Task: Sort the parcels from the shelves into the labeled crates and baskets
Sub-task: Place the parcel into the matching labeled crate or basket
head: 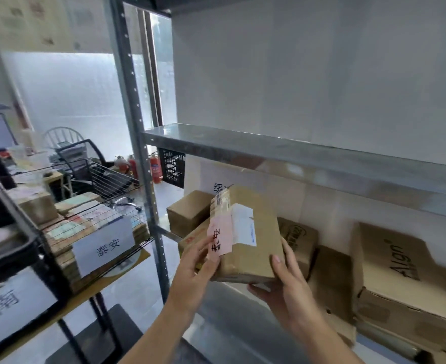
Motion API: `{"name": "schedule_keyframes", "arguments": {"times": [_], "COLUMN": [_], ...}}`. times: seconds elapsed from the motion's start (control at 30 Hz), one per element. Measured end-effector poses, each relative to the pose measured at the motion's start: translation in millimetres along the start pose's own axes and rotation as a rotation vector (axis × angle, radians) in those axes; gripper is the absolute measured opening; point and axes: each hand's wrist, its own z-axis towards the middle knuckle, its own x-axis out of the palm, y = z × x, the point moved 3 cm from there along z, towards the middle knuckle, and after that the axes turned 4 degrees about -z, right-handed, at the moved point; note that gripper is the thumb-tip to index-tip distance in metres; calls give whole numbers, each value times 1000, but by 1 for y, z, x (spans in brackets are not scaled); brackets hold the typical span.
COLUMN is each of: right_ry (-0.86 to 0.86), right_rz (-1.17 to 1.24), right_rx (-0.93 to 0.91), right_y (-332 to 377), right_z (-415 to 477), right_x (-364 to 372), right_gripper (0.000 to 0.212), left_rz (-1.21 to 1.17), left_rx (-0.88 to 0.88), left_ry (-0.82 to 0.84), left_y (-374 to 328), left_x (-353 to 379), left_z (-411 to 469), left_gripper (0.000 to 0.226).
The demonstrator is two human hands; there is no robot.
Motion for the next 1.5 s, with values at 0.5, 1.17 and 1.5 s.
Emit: {"name": "schedule_keyframes", "arguments": {"times": [0.5,1.17,1.5], "right_ry": [137,316,686], "right_rz": [-574,-481,-672], "right_rx": [-136,-68,-75], "right_y": [-83,-180,-135], "right_z": [42,69,142], "right_x": [198,342,383], "right_gripper": [27,59,55], "left_rz": [270,490,563], "left_rx": [83,249,176], "left_ry": [-178,-224,-275], "left_y": [-29,-48,-106], "left_x": [-203,-365,-422], "left_z": [12,10,101], "left_gripper": [48,62,69]}}
